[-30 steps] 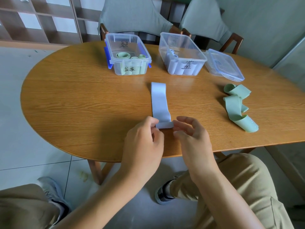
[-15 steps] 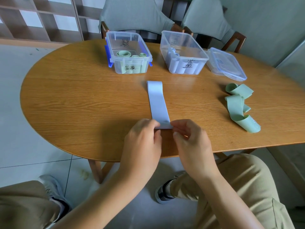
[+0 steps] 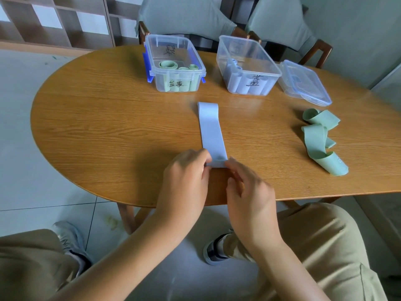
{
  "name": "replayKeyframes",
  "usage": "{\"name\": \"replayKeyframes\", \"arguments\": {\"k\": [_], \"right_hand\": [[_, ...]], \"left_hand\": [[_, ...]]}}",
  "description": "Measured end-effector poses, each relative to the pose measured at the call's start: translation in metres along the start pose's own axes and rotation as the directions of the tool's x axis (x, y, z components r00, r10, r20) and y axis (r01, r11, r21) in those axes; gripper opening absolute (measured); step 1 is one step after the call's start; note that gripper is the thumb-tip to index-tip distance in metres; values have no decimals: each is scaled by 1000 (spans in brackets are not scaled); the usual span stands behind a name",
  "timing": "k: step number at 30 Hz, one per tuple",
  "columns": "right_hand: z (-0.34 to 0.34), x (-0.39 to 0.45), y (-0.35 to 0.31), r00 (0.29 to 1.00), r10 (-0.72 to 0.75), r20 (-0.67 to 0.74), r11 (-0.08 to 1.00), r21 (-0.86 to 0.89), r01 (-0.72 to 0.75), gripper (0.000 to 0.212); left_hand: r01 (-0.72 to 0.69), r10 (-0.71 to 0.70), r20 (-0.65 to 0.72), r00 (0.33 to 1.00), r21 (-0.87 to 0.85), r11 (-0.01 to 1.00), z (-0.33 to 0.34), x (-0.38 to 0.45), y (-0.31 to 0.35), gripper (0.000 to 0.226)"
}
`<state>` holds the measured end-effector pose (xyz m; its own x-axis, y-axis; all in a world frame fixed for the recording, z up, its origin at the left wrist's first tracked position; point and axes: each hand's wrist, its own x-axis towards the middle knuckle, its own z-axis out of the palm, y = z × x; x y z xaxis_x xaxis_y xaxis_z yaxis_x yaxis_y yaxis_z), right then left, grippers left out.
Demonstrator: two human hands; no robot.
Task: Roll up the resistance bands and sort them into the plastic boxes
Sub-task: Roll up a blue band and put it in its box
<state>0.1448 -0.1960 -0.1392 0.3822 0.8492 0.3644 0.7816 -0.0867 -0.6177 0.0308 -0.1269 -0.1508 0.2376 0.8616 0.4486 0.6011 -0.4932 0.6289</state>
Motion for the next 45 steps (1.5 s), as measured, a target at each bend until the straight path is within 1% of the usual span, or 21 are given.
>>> {"name": "replayKeyframes", "arguments": {"k": [3,8,11,15,19,22,24,27,29,32,35,40,42,45], "right_hand": [[3,0,5,995,-102,-11,994,-52,101,41],[7,3,14,980,-170,102,958,-214,189,48],[8,10,18,973,-163,162,944,-262,202,51],[9,21,20,971,-140,196,924,-325,199,56],[12,30,17,971,-114,209,903,-385,189,68],[13,35,12,967,-90,239,888,-420,186,73],[15,39,10,964,-62,257,889,-425,170,69],[17,45,10,955,-36,294,888,-430,166,53],[17,49,10,948,-32,317,887,-427,173,51],[18,52,10,948,-39,317,892,-416,176,53],[21,50,10,956,-125,263,906,-363,219,64],[19,35,13,952,-273,140,936,-188,297,57],[18,33,14,943,-307,127,932,-160,324,56],[20,37,15,935,-322,146,924,-168,344,57]], "left_hand": [[-6,6,-13,1000,30,1000,0,-1,0,20],[-20,20,4,1000,45,999,-2,5,-3,10],[-24,24,5,1000,58,998,-3,8,-3,8],[-35,33,19,999,108,994,-1,11,-4,4],[-3,-1,28,1000,133,991,0,17,-6,11],[3,-8,33,999,157,988,-2,18,-4,15],[-14,8,30,1000,181,983,-3,17,-3,15],[-51,38,57,998,254,966,-3,14,-1,17],[-71,44,93,995,304,950,-2,13,-2,22],[-73,38,112,993,328,942,0,15,-6,29],[-70,26,132,991,340,938,1,20,-12,36],[-73,16,166,986,341,937,1,28,-20,38],[-78,15,182,983,342,936,2,30,-23,40],[-83,18,193,981,332,940,2,35,-29,44]]}}
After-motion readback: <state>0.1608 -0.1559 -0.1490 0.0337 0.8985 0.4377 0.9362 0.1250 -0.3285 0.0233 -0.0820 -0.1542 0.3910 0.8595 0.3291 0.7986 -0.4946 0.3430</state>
